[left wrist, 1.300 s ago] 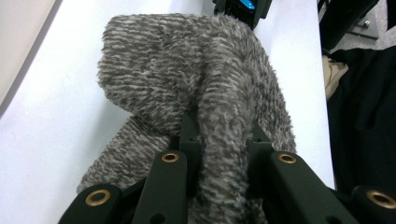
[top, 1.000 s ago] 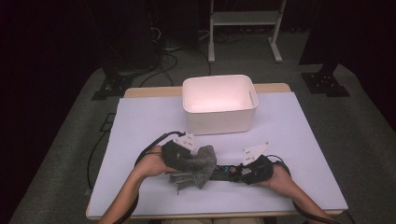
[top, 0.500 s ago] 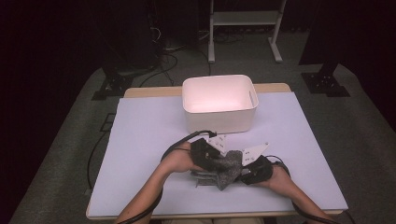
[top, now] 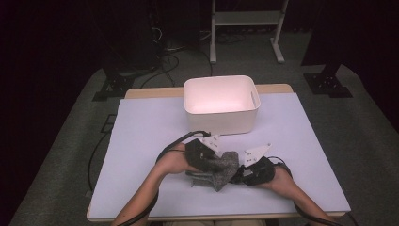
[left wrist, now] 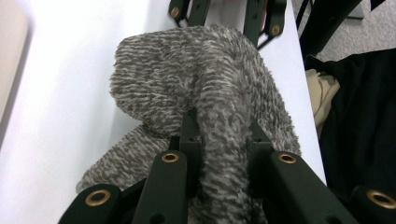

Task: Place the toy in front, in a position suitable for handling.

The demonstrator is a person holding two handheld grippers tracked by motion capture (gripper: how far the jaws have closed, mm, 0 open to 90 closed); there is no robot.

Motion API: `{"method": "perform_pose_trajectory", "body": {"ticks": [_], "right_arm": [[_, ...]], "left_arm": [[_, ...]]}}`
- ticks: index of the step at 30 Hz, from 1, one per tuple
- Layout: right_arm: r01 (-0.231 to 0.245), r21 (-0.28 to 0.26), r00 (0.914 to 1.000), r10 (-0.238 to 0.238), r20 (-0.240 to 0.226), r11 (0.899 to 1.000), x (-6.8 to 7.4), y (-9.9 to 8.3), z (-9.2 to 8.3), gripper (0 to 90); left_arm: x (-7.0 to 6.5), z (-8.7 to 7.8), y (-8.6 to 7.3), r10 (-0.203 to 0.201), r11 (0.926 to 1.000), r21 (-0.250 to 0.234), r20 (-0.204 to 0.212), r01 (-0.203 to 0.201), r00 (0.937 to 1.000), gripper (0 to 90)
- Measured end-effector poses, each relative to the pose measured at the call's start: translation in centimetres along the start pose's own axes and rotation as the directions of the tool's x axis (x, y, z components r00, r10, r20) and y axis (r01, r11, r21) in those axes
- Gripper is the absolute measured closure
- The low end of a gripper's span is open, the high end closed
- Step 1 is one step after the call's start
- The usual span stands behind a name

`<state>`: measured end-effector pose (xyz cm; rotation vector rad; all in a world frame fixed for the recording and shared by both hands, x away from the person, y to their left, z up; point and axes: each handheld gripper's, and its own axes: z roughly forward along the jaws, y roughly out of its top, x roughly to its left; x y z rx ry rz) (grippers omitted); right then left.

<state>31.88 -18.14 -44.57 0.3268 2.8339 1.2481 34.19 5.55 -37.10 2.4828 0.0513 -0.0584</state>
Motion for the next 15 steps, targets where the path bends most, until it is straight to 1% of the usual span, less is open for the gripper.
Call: {"method": "perform_pose_trajectory", "body": {"ticks": [6, 11, 15], "right_arm": [[-0.002, 0.001, 1.0, 0.002, 0.0, 1.0, 0.0, 0.0, 0.0, 65.9], [0.002, -0.001, 1.0, -0.002, 0.002, 1.0, 0.1, 0.0, 0.0, 65.9], [-0.001, -0.002, 1.0, 0.001, 0.001, 1.0, 0.0, 0.0, 0.0, 66.0]], "left_arm": [[0.0, -1.8, -2.5, -0.055, 0.9982, -0.027, -0.024, 0.054, 0.9982, 74.9], [0.1, -2.8, -4.1, -0.087, 0.9953, -0.046, -0.043, 0.085, 0.9953, 74.9], [0.1, -3.3, -5.1, -0.11, 0.9934, -0.038, -0.058, 0.108, 0.9922, 75.0]]}}
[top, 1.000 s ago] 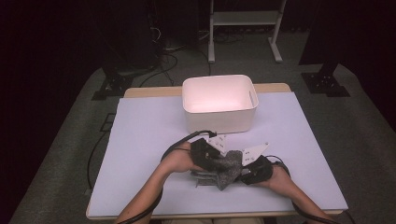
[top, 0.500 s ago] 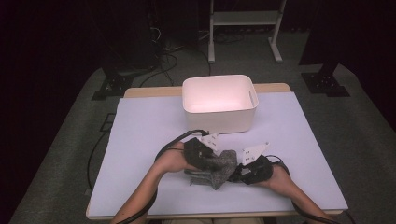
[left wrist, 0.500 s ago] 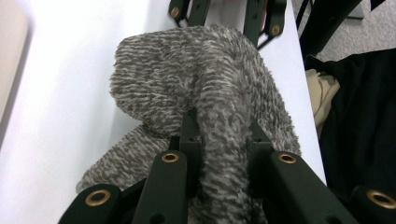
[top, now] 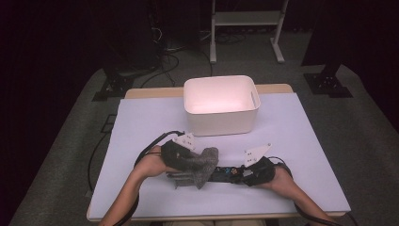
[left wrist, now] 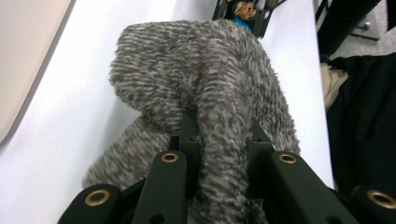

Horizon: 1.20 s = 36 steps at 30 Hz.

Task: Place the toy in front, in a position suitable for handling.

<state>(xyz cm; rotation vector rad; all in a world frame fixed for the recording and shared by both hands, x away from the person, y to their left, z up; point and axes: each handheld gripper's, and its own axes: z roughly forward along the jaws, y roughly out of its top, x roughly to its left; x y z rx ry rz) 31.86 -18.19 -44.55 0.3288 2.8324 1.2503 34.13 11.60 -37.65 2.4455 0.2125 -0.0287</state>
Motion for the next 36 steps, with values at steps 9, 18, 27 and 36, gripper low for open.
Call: {"method": "perform_pose_trajectory", "body": {"ticks": [9, 18, 27, 36], "right_arm": [[-0.008, 0.003, 0.9999, 0.008, -0.007, 1.0, -0.1, 0.0, 0.0, 65.8], [-0.014, 0.007, 0.9996, 0.014, -0.026, 1.0, -0.3, 1.2, 0.2, 61.0], [0.067, 0.07, 0.9972, -0.065, -0.037, 0.995, -0.4, 4.9, 0.9, 58.7], [0.113, 0.137, 0.9931, -0.107, -0.048, 0.984, -0.1, 7.2, 2.0, 56.7]], "left_arm": [[0.2, -0.1, -1.5, -0.033, 0.9992, -0.024, 0.006, 0.033, 0.9994, 75.0], [0.1, 0.6, -1.0, -0.024, 0.9995, -0.02, 0.019, 0.025, 0.9995, 75.1], [0.0, 0.7, -1.2, -0.028, 0.9989, -0.037, 0.019, 0.029, 0.9994, 75.1], [0.0, 0.6, -1.5, -0.03, 0.998, -0.055, 0.025, 0.032, 0.9992, 75.0]]}}
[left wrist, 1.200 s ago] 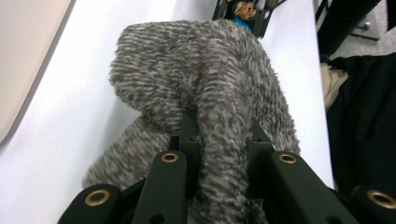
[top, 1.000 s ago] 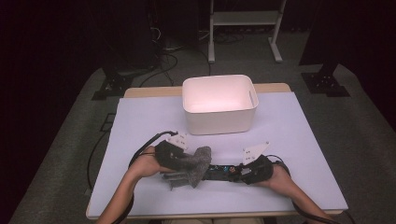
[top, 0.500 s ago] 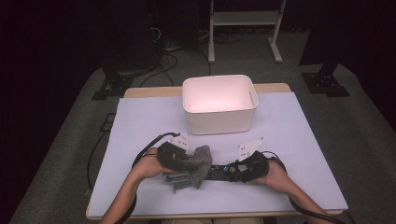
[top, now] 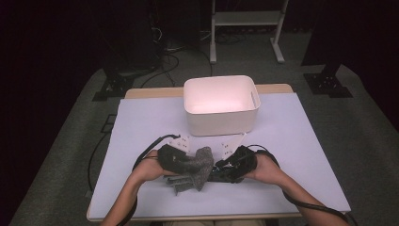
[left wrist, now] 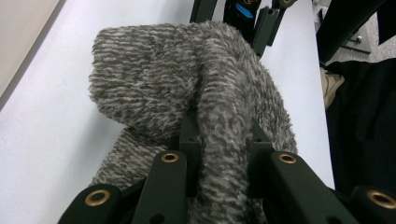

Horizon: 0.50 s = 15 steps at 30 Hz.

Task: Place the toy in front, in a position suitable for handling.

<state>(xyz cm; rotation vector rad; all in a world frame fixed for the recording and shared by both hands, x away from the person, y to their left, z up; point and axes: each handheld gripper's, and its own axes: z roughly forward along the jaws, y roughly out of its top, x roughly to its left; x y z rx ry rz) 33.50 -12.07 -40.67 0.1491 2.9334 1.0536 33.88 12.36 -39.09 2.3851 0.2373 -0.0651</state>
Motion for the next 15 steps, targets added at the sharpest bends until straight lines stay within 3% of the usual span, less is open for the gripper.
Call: {"method": "perform_pose_trajectory", "body": {"ticks": [8, 15], "right_arm": [[-0.008, 0.071, 0.999, 0.011, -0.044, 0.997, -0.6, 1.4, 1.2, 53.1], [-0.002, 0.093, 0.9981, 0.008, -0.061, 0.996, -0.7, 1.8, 1.9, 52.2]], "left_arm": [[-0.1, -0.1, -0.2, 0.004, 1.0, -0.006, 0.001, -0.004, 1.0, 75.1], [-0.1, -0.2, -0.7, -0.01, 0.9995, -0.03, 0.014, 0.01, 0.9999, 75.0]]}}
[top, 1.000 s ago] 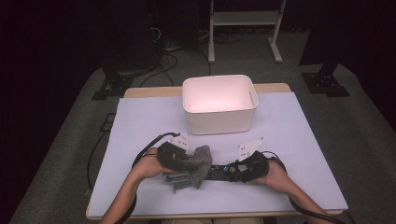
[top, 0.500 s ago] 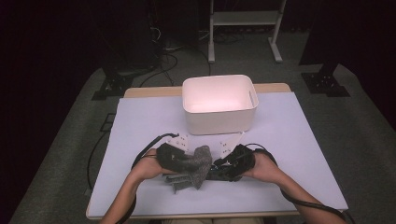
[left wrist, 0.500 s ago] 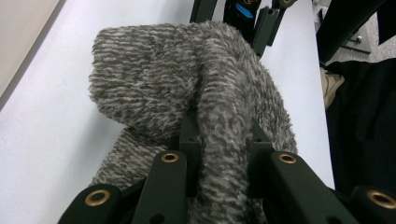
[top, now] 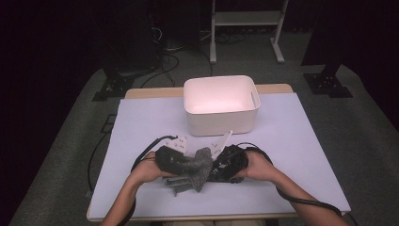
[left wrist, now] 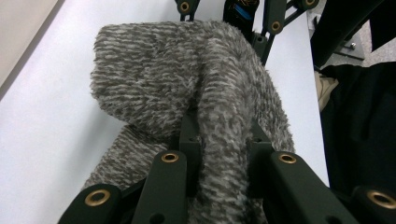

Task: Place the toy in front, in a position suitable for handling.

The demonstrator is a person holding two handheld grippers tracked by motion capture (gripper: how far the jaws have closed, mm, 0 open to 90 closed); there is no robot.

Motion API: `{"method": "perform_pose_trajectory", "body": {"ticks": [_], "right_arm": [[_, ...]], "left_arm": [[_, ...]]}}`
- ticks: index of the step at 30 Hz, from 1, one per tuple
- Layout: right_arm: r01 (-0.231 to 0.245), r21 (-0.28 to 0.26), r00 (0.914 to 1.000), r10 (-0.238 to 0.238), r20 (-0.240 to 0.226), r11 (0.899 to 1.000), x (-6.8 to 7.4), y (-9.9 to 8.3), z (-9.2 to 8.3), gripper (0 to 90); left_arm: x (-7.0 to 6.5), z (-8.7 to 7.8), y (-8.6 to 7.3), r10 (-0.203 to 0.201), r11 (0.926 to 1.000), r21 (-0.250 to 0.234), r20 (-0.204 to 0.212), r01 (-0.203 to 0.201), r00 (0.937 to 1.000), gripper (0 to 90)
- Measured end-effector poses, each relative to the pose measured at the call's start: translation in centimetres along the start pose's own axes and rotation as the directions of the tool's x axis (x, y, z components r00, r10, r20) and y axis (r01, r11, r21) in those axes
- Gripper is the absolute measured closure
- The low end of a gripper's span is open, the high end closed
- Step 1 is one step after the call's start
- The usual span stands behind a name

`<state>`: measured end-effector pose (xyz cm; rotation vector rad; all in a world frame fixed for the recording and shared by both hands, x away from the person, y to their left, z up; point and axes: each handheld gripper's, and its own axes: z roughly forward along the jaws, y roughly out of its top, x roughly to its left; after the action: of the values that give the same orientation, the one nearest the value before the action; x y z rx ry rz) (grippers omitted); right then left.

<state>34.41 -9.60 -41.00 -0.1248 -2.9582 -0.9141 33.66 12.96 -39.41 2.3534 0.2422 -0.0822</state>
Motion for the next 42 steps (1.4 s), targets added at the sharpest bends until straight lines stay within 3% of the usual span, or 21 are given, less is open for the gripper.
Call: {"method": "perform_pose_trajectory", "body": {"ticks": [9, 11, 15, 22, 27, 31, 42], "right_arm": [[0.023, 0.065, 0.9995, -0.025, 0.019, 0.998, 0.2, 0.8, 1.0, 54.7], [0.041, 0.053, 0.9984, -0.043, 0.038, 0.998, 0.2, 0.8, 0.8, 56.5], [0.028, 0.036, 0.9994, -0.029, 0.02, 0.999, -0.1, 0.7, 0.8, 56.6], [0.031, -0.053, 0.9991, -0.03, 0.031, 0.998, -0.4, 2.3, 1.5, 56.7], [0.025, -0.122, 0.9992, -0.021, 0.034, 0.992, -0.7, 3.0, 2.2, 56.7], [0.026, -0.162, 0.9984, -0.018, 0.053, 0.987, -0.3, 2.5, 1.9, 56.7], [-0.003, -0.208, 0.9969, 0.02, 0.077, 0.978, 0.0, -0.1, -0.4, 56.6]], "left_arm": [[0.0, -0.2, 0.0, 0.001, 1.0, -0.008, -0.005, -0.001, 1.0, 75.0], [0.0, -0.5, -0.1, -0.002, 0.9999, -0.011, -0.007, 0.002, 1.0, 75.0], [0.1, -1.2, -0.1, -0.012, 0.9997, -0.019, -0.021, 0.012, 0.9997, 75.0], [0.3, -3.5, 0.2, -0.012, 0.9993, -0.035, -0.072, 0.01, 0.9973, 75.1], [0.2, -4.4, -0.1, -0.023, 0.9989, -0.042, -0.09, 0.02, 0.9956, 75.1], [0.1, -4.4, 0.0, -0.023, 0.9978, -0.064, -0.081, 0.018, 0.9964, 75.0], [-0.2, -4.4, 2.3, 0.019, 0.998, -0.058, -0.076, -0.024, 0.9969, 75.1]]}}
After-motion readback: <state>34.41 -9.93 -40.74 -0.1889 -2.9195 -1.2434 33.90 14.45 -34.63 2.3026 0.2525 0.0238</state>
